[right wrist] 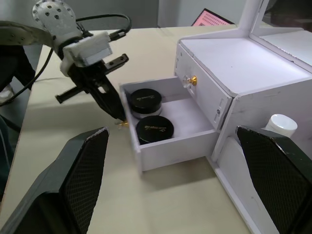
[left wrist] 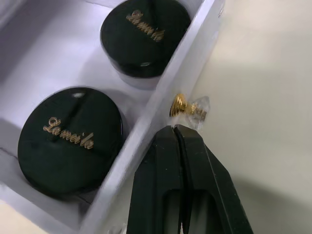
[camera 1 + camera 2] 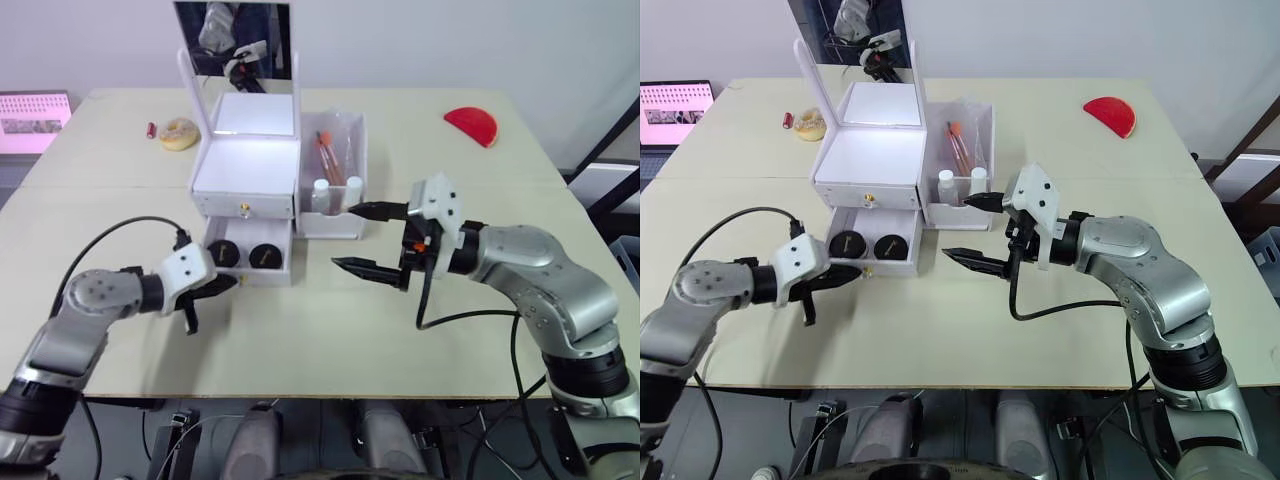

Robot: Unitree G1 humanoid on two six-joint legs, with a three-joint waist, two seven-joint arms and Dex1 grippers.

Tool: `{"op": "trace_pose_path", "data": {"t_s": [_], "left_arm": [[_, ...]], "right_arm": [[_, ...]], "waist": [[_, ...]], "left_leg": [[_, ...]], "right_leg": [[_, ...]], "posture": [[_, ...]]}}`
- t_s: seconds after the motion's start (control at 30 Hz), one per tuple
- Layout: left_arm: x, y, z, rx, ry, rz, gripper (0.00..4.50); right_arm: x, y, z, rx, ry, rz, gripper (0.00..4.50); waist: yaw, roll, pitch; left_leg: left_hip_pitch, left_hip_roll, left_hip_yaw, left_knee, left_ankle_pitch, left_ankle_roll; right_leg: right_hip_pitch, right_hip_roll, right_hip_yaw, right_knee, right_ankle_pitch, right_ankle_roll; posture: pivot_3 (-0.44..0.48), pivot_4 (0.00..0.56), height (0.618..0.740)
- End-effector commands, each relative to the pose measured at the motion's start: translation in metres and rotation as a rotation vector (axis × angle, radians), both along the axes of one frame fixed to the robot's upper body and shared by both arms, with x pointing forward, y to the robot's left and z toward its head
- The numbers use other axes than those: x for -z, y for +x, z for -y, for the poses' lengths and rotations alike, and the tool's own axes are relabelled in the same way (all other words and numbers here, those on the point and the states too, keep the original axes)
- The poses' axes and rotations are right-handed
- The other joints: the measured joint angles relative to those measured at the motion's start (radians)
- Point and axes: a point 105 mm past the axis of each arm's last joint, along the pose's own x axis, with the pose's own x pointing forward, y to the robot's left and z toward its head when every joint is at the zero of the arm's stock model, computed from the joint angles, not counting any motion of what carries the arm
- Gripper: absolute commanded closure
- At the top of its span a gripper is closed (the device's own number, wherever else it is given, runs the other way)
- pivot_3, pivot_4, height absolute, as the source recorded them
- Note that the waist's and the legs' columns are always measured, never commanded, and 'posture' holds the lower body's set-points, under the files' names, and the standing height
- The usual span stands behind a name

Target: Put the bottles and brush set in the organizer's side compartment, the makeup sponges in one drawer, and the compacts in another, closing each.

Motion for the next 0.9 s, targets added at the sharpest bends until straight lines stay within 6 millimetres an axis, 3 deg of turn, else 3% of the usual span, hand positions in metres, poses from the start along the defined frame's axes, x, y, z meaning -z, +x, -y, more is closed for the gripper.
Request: {"op": "trace_pose_path", "data": {"t_s": [0.03,0.53,0.9], "left_arm": [[-0.01,0.019,-0.001,-0.067,0.003,0.077,4.47],[-0.021,0.071,0.017,-0.141,-0.06,0.171,4.47],[-0.024,0.075,0.016,-0.131,-0.068,0.16,4.47]], "right_arm": [[-0.014,-0.006,-0.002,-0.018,0.015,0.054,0.0],[-0.01,-0.007,-0.001,-0.006,0.006,0.043,0.0],[-0.011,-0.007,0.002,0.008,0.002,0.041,0.0]], "waist": [[-0.001,0.0,0.0],[0.001,0.0,0.0],[0.002,0.0,0.0]], "left_leg": [[0.0,0.0,0.0,0.0,0.0,0.0],[0.0,0.0,0.0,-0.001,0.0,0.0],[0.0,0.0,-0.001,0.001,0.001,-0.001]], "right_leg": [[0.0,0.0,0.0,0.0,0.0,0.0],[0.0,0.0,0.0,-0.001,0.002,0.004],[0.001,0.0,0.0,0.0,0.003,0.003]], "posture": [[0.0,0.15,0.739],[0.0,0.15,0.739],[0.0,0.15,0.739]]}}
